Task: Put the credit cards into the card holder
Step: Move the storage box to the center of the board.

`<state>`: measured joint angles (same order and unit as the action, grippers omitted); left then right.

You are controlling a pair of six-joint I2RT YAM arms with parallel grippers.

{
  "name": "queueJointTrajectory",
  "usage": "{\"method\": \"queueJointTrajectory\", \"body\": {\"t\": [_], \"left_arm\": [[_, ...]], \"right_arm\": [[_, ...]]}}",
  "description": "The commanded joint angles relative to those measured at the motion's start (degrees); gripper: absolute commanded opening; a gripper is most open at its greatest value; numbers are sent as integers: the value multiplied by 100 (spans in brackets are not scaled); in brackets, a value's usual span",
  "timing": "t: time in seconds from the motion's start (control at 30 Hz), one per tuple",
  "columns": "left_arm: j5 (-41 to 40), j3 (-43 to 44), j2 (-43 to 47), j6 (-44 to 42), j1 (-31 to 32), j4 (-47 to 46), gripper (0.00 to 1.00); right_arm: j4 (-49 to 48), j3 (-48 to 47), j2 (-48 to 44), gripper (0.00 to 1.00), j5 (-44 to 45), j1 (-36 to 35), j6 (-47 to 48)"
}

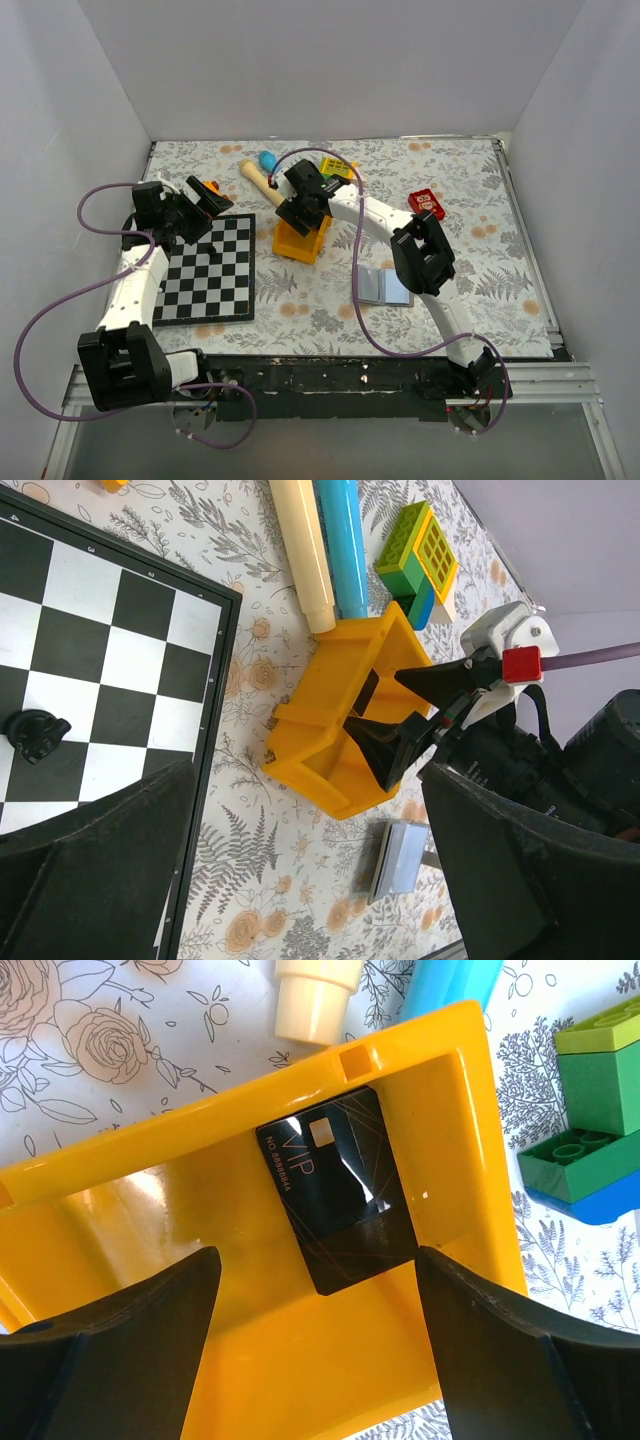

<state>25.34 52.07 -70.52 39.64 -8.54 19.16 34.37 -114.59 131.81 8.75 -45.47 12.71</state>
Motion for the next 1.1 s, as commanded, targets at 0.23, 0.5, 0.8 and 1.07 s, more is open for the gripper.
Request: {"method": "queueJointTrajectory", "body": {"t": [0.23, 0.5, 0.8, 1.07], "left_arm": [[190, -22, 170, -35, -17, -61, 98], [225, -4, 153, -44, -17, -70, 98], [225, -31, 179, -53, -8, -79, 98], [225, -39, 162, -61, -8, -79, 98]], "right_arm": [[-44, -380, 336, 86, 328, -76, 610], [-1, -530, 548, 80, 285, -67, 663], [87, -732, 802, 73, 346, -67, 777], [87, -714, 917, 66, 601, -67, 830]]}}
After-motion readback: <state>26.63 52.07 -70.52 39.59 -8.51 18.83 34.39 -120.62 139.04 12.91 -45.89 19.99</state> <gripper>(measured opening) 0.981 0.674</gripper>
